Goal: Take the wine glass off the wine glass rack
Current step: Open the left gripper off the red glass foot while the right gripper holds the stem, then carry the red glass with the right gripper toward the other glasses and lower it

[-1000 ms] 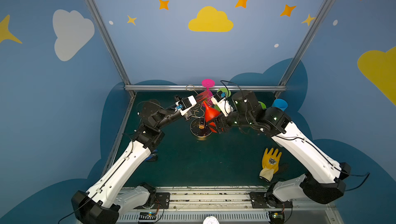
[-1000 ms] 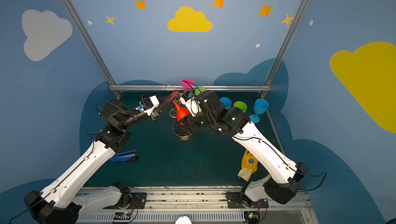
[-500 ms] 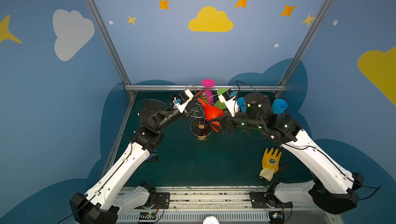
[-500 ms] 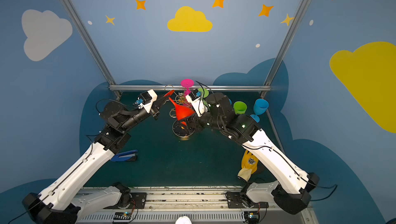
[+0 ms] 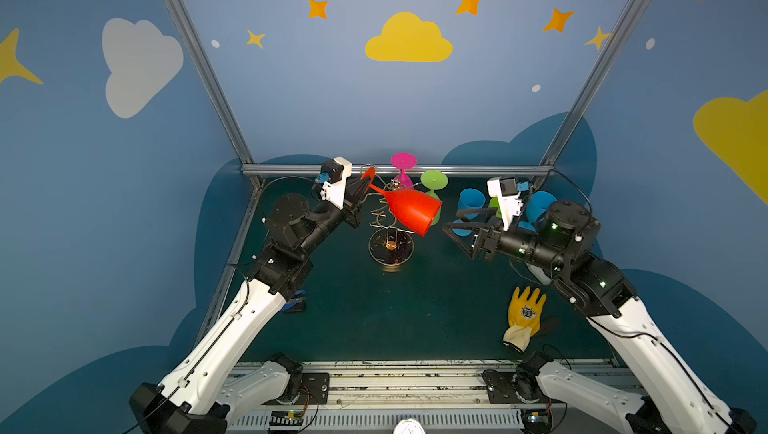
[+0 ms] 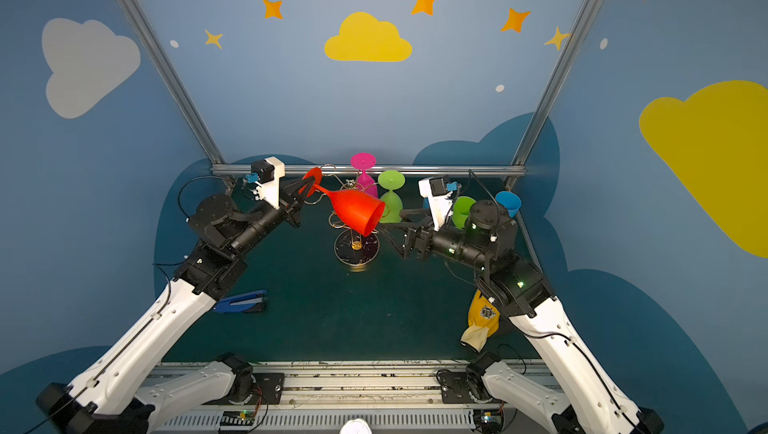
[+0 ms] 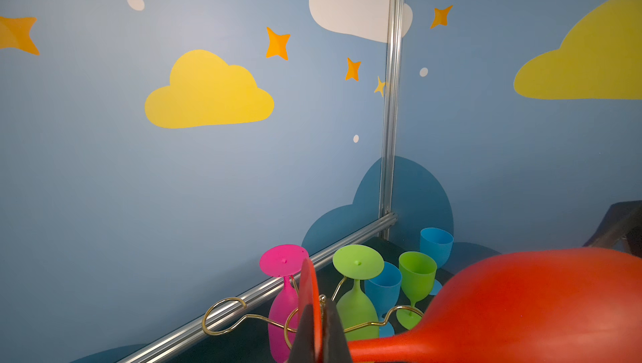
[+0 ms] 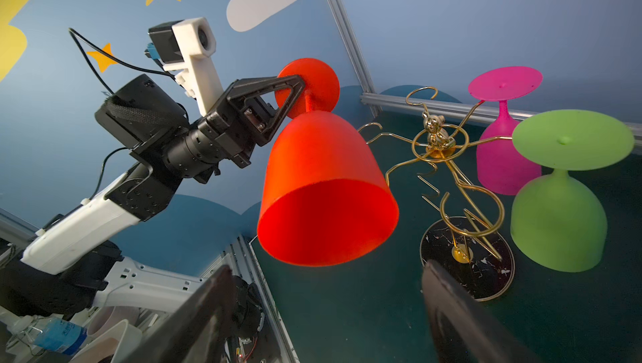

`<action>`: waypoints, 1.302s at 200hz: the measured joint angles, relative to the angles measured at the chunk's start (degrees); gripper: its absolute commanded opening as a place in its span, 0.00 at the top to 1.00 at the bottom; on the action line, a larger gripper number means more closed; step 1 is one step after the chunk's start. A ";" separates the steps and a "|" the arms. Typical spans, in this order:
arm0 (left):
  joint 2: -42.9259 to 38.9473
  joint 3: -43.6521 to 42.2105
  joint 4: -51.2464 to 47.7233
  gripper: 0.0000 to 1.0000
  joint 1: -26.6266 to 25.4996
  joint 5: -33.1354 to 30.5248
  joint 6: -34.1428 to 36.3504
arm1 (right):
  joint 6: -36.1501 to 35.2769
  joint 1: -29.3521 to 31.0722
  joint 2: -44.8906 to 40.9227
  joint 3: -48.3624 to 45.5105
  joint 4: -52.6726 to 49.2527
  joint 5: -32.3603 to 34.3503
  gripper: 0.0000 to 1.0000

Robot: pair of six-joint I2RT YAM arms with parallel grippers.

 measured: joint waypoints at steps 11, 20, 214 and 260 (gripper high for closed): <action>0.00 0.00 0.00 0.97 0.00 0.17 -0.76 | 0.46 -0.11 -0.37 -0.55 0.37 0.04 0.23; 0.00 0.00 0.00 0.97 0.00 0.37 -1.36 | 0.72 -0.15 -0.28 -0.76 0.66 0.07 0.25; -0.61 -1.40 1.90 0.24 0.09 1.70 -6.01 | 3.96 0.87 7.15 -0.31 8.02 2.23 1.00; -4.37 -4.37 2.16 0.11 2.93 -1.88 -5.46 | -2.43 -0.02 -0.70 5.29 -4.11 12.17 1.00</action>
